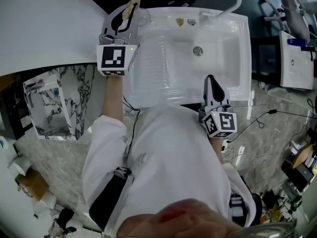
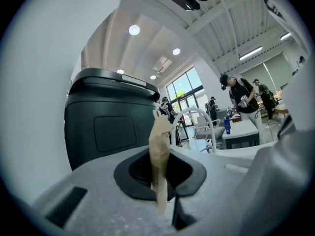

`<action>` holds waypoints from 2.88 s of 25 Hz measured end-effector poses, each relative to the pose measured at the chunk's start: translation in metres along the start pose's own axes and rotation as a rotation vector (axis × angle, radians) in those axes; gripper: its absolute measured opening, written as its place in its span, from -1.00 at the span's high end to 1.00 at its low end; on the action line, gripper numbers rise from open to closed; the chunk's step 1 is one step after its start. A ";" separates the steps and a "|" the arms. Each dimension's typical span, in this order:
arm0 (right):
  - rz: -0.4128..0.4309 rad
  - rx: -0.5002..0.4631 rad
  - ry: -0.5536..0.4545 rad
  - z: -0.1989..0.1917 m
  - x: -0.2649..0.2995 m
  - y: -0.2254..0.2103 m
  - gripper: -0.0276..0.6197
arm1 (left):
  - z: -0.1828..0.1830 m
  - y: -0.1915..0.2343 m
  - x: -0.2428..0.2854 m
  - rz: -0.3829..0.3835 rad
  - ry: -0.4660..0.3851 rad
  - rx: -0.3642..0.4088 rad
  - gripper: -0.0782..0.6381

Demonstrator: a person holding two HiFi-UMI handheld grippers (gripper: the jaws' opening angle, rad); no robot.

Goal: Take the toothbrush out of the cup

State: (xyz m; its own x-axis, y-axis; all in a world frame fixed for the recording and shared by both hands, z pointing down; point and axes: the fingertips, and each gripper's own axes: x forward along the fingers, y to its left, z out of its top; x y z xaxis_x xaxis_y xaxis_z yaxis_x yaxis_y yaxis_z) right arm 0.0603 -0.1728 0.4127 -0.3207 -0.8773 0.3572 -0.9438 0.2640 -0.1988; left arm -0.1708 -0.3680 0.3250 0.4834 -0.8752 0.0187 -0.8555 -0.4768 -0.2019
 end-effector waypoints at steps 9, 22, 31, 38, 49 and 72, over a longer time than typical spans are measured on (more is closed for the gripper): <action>0.058 -0.020 -0.071 0.018 -0.016 -0.006 0.86 | 0.065 -0.011 -0.033 0.059 -0.108 0.025 0.70; 0.126 -0.023 -0.125 0.035 -0.043 -0.032 0.86 | 0.162 -0.054 -0.088 0.141 -0.240 0.084 0.70; 0.181 -0.050 -0.174 0.046 -0.068 -0.050 0.86 | 0.212 -0.103 -0.138 0.197 -0.324 0.133 0.70; 0.202 -0.057 -0.186 0.043 -0.080 -0.058 0.86 | 0.220 -0.128 -0.171 0.239 -0.340 0.150 0.70; 0.206 -0.063 -0.200 0.044 -0.090 -0.060 0.86 | 0.181 -0.152 -0.213 0.308 -0.291 0.052 0.70; 0.215 -0.078 -0.184 0.036 -0.103 -0.063 0.86 | 0.091 -0.204 -0.233 0.274 -0.113 -0.060 0.70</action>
State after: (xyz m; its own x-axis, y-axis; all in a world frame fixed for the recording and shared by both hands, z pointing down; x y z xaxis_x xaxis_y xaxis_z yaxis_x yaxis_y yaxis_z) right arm 0.1559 -0.1138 0.3552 -0.5009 -0.8538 0.1419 -0.8613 0.4757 -0.1783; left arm -0.0916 -0.0598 0.2726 0.2474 -0.9590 -0.1384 -0.9649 -0.2307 -0.1258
